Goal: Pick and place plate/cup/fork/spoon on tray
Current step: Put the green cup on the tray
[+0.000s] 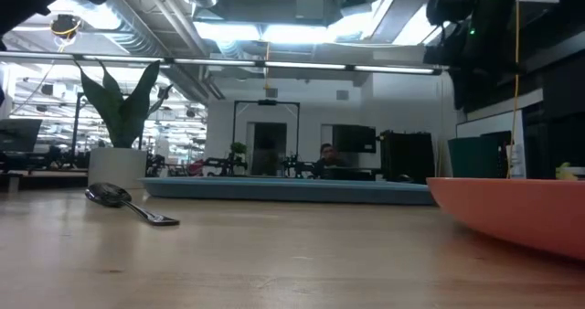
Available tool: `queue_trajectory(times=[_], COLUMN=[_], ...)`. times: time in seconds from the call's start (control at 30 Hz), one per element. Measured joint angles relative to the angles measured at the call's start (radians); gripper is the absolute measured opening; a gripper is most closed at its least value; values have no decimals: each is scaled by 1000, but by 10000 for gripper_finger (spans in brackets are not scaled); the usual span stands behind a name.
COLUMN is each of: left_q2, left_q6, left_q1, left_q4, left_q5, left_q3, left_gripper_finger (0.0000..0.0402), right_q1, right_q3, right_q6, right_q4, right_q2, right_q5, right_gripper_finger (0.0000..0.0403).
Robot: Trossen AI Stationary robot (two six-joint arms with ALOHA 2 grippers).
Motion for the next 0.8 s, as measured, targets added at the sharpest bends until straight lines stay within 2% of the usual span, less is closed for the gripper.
queue_trajectory(times=[0.1,0.17,0.37,0.57,0.8], left_q2=[0,0,0,0,0], left_q6=[0,0,0,0,0], left_q1=[0,0,0,0,0], left_q4=[-1,-1,-6,-7,-7], left_q5=[-46,-70,-94,-94,-94], left_q3=[0,0,0,0,0], left_gripper_finger=[108,108,108,108,108], right_q1=[37,69,126,131,131], right_q3=[-44,-69,-160,-215,-297], right_q6=[-22,-19,-25,-55,-19], right_q4=[40,52,82,169,223], right_q2=[5,5,5,4,11], right_q5=[-85,-104,-102,-100,-18], right_gripper_finger=[116,116,116,116,112])
